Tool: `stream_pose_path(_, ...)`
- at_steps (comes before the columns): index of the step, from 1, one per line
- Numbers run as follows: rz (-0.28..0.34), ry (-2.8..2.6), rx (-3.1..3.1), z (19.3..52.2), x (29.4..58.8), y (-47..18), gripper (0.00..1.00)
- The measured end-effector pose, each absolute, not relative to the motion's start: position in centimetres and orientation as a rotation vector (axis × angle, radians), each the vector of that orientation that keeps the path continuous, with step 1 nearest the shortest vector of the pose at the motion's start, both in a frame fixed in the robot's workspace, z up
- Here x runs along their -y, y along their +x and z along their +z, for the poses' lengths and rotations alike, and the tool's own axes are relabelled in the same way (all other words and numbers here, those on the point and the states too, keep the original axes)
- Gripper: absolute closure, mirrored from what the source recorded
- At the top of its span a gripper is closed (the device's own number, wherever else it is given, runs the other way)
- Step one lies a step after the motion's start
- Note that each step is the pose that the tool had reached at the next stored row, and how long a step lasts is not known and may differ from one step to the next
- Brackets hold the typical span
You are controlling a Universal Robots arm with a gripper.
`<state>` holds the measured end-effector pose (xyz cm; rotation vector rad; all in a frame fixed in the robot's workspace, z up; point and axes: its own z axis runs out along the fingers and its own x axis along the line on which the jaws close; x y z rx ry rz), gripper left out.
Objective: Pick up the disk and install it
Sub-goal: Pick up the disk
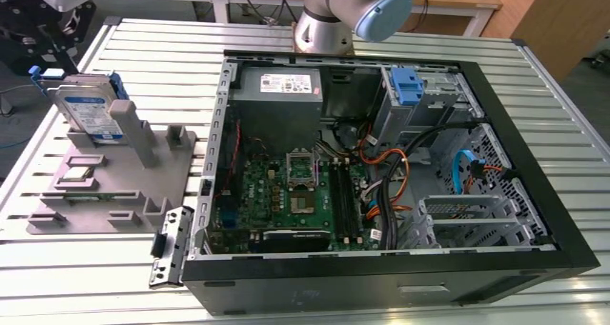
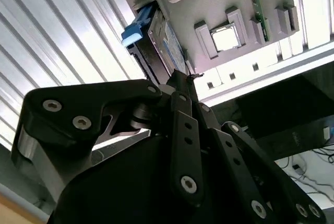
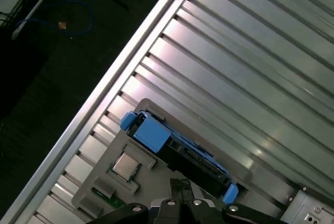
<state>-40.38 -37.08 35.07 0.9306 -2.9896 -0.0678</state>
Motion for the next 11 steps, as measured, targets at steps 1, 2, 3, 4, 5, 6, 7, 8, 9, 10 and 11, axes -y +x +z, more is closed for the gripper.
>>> stream_pose_path(1,-0.068,0.956,2.981,35.06,37.08,-40.38,0.89)
stream_pose_path(2,-0.068,0.983,2.972,35.06,37.08,-40.38,0.89)
stream_pose_path(3,-0.068,1.008,2.963,35.05,37.08,-40.38,0.89)
stream_pose_path(4,-0.068,1.034,2.954,35.05,37.07,-40.38,0.89)
stream_pose_path(5,-0.068,1.058,2.945,35.05,37.08,-40.38,0.89)
stream_pose_path(6,-0.068,1.084,2.935,35.04,37.08,-40.38,0.89)
stream_pose_path(7,-0.068,1.109,2.926,35.04,37.08,-40.38,0.89)
stream_pose_path(8,-0.068,1.134,2.916,35.04,37.08,-40.38,0.89)
stream_pose_path(9,-0.068,1.16,2.905,35.03,37.08,-40.38,0.89)
stream_pose_path(10,-0.068,1.185,2.895,35.02,37.08,-40.38,0.89)
stream_pose_path(11,-0.068,1.209,2.884,35.02,37.08,-40.38,0.89)
